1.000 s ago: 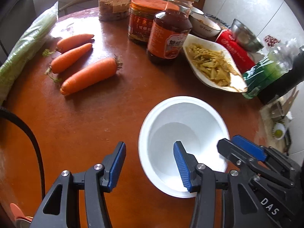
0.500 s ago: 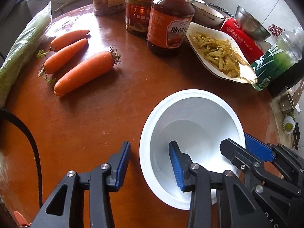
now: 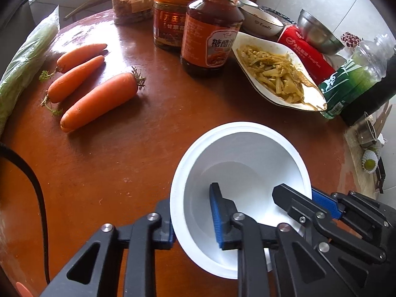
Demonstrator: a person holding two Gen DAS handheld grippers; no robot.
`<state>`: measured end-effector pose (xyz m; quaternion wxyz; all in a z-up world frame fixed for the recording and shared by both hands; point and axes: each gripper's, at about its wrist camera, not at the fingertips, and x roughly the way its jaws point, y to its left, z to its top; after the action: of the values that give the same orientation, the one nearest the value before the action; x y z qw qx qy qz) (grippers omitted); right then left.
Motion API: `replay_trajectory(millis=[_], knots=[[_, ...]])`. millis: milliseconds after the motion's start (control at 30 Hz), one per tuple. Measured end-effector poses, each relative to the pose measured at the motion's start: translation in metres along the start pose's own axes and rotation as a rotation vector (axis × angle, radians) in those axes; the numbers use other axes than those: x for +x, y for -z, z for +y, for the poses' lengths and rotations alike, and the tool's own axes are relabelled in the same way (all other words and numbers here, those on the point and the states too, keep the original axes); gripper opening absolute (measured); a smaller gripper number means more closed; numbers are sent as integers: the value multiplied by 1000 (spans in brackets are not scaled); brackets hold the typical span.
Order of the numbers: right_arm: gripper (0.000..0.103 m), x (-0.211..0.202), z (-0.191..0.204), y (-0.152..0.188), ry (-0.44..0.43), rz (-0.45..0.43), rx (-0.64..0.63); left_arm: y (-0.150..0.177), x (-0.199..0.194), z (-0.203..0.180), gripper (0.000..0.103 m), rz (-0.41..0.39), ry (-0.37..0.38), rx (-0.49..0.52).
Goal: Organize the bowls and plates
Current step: 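Move the right tool to the large white bowl and close on its rim, then lift the white bowl with the right tool over the yellow-rimmed bowl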
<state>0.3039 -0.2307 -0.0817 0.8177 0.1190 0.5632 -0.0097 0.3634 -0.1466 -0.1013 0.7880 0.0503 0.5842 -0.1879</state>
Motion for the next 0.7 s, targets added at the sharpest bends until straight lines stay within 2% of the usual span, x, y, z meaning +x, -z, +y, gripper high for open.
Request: replay_trajectory(millis=[267, 533, 700], knots=[[13, 1, -5, -1, -25, 2, 33, 2, -1, 6, 16, -9, 43, -35], [12, -6, -4, 1, -17, -9, 39, 8, -10, 4, 16, -21, 40, -19], [12, -24, -1, 6, -23, -37, 30, 13, -29, 3, 16, -31, 65, -31]])
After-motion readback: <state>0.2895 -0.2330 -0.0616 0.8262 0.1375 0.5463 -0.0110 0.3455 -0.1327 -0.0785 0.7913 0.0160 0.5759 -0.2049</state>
